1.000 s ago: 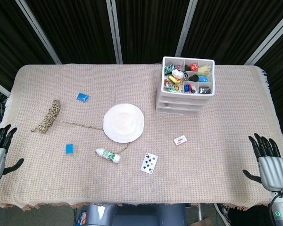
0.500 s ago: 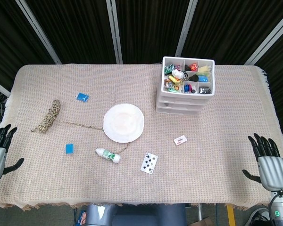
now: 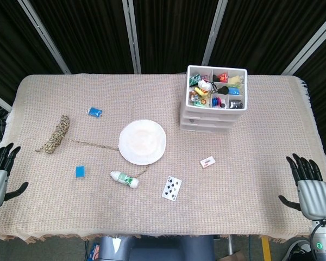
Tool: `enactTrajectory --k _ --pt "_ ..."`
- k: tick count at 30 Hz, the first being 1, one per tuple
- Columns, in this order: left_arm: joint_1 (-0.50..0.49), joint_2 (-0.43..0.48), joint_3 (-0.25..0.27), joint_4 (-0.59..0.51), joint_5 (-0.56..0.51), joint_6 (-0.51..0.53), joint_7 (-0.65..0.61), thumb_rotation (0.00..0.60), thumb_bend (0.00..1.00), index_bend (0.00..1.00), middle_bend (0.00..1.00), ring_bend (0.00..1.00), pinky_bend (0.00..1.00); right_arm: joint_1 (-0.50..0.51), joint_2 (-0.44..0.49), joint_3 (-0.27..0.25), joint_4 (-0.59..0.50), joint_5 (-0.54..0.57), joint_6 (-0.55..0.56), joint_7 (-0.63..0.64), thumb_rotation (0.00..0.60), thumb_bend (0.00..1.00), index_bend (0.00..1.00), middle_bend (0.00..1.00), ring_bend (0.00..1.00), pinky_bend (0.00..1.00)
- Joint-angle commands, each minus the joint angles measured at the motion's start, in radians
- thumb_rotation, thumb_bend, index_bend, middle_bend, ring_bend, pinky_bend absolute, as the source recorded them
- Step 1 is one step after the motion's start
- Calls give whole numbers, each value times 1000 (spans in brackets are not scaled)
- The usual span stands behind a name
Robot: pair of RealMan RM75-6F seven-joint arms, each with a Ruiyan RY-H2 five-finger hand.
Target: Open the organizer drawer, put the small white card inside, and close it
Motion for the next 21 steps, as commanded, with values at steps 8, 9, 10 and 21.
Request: enactTrajectory --k 8,9,10,21 --pt "0 -4 -1 14 17 10 -31 600 254 11 0 0 0 66 -15 75 -156 104 -84 30 600 74 97 649 640 498" --pt "0 -6 -1 17 19 12 -34 600 255 11 0 0 0 80 -17 91 -180 140 -107 28 600 82 97 678 670 512" --pt "0 -7 -1 20 22 14 -37 600 254 12 0 0 0 96 -18 112 -212 190 -134 25 600 89 98 703 697 522" --pt "1 -12 -2 32 29 21 -59 600 256 12 0 0 0 269 -34 365 -422 821 -362 145 600 150 107 765 759 531"
